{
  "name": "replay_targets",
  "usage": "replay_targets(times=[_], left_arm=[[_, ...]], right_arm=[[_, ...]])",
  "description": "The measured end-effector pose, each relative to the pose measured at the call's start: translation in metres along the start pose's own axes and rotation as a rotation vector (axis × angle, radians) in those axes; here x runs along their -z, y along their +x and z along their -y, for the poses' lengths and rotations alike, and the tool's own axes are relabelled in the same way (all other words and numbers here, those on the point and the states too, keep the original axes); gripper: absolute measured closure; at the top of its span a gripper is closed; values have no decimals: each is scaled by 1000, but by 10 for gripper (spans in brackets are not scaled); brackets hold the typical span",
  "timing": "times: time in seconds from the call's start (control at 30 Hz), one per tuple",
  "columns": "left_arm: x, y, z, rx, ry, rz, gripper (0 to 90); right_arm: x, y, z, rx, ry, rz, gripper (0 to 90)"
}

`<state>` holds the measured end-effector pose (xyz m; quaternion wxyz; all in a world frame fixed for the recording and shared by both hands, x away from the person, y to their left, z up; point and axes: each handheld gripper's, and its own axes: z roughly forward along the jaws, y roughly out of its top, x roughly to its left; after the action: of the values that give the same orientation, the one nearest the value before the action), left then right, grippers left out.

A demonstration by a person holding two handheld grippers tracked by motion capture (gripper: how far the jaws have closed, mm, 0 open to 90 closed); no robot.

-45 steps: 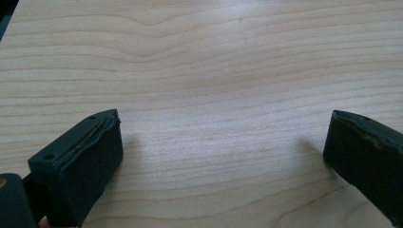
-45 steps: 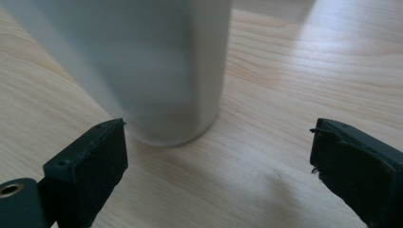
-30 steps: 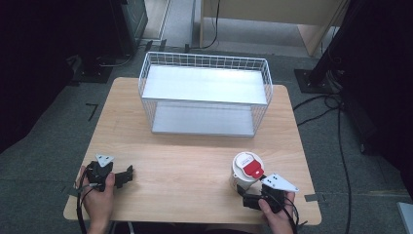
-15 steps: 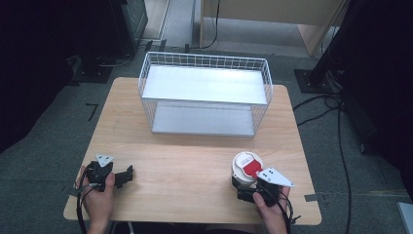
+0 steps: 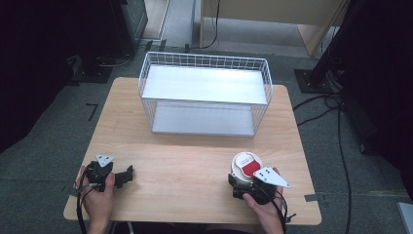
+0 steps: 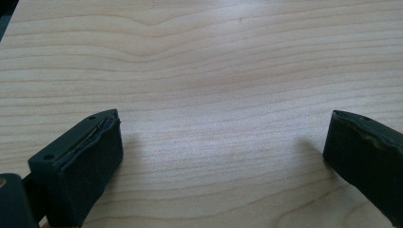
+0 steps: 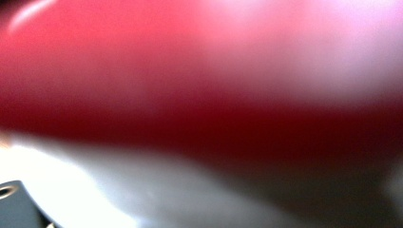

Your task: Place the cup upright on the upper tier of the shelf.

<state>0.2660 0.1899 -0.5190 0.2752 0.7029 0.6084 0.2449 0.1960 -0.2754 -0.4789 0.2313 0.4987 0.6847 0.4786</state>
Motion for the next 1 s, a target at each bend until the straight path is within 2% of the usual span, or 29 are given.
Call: replay_targets(times=[0.07, 0.13, 0.2, 0.27, 0.37, 0.5, 0.67, 0.77, 0.87, 1.0], left_arm=[[0, 0, 0, -1, 0, 0, 0], [0, 0, 0, -1, 0, 0, 0], [0, 0, 0, -1, 0, 0, 0], [0, 0, 0, -1, 0, 0, 0], [0, 0, 0, -1, 0, 0, 0], [0, 0, 0, -1, 0, 0, 0], [0, 0, 0, 0, 0, 1, 0], [0, 0, 0, 0, 0, 1, 0], [0, 0, 0, 0, 0, 1, 0], [0, 0, 0, 0, 0, 1, 0]], right_arm=[[0, 1, 0, 4, 0, -4, 5], [0, 3, -1, 16, 12, 18, 5], [1, 4, -2, 22, 11, 17, 10], [1, 4, -1, 51, 4, 34, 48], [2, 6, 0, 71, -1, 43, 57], [2, 6, 1, 58, -10, 60, 69], [2, 10, 2, 85, -17, 72, 73], [2, 12, 1, 85, -15, 72, 75], [1, 13, -3, 54, -23, 67, 83], [-2, 16, -13, 38, -29, 70, 102]])
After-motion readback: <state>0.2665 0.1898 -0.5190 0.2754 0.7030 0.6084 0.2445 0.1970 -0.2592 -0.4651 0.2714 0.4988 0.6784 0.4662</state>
